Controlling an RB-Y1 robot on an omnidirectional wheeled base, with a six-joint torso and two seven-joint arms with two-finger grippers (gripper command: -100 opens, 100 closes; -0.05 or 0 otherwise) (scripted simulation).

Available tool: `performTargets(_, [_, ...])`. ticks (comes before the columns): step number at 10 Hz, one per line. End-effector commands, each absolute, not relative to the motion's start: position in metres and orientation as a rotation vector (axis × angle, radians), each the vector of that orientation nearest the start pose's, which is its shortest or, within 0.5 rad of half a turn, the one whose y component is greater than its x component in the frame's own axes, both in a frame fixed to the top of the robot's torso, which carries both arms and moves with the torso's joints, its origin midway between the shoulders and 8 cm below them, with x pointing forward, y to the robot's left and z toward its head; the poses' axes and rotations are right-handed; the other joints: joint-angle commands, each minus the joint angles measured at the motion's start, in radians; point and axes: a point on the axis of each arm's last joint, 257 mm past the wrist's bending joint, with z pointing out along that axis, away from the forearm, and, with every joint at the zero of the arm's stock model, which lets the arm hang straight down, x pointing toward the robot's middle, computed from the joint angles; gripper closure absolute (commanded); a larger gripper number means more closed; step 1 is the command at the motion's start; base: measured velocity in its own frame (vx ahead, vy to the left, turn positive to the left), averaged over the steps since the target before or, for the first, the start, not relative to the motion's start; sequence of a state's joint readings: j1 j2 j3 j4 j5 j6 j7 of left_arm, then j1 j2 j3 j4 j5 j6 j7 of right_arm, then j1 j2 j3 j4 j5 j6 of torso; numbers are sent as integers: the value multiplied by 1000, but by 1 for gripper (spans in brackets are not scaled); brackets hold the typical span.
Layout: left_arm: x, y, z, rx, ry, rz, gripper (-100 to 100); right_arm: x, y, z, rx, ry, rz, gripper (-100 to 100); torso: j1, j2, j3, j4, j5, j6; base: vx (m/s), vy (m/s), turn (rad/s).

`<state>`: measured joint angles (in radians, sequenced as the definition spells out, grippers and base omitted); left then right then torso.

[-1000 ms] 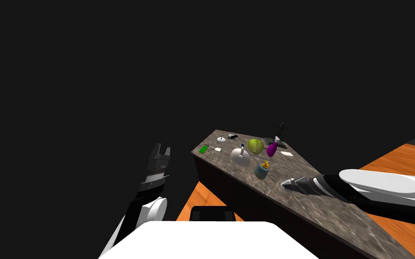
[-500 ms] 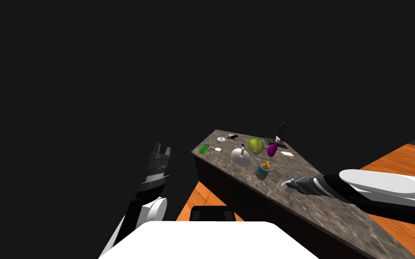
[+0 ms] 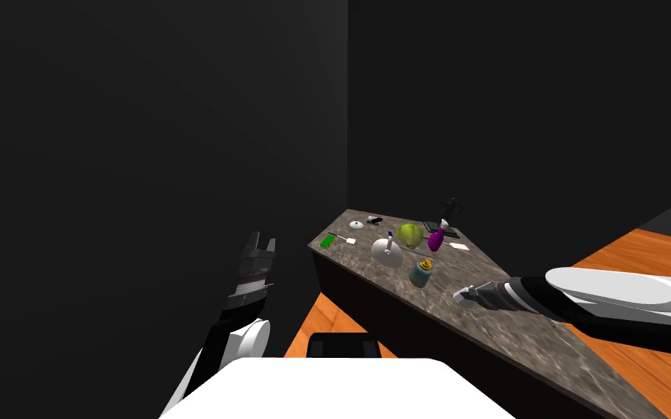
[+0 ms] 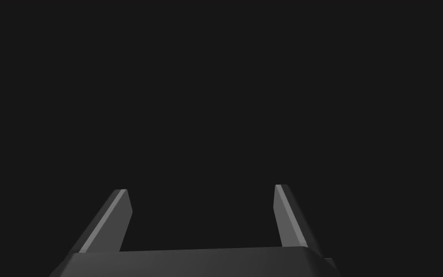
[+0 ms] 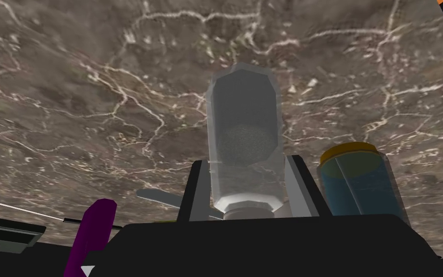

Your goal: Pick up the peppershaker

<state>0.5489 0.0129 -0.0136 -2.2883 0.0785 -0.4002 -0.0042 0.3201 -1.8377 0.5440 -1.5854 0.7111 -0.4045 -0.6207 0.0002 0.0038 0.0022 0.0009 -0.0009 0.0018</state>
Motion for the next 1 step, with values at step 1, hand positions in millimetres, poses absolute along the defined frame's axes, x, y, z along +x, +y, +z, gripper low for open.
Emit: performTargets(1, [353,290,-8,-809,669,-1313,0,284,-560,-282,-324,2698,15,0,0,0,0,0,0,0,0,0,0])
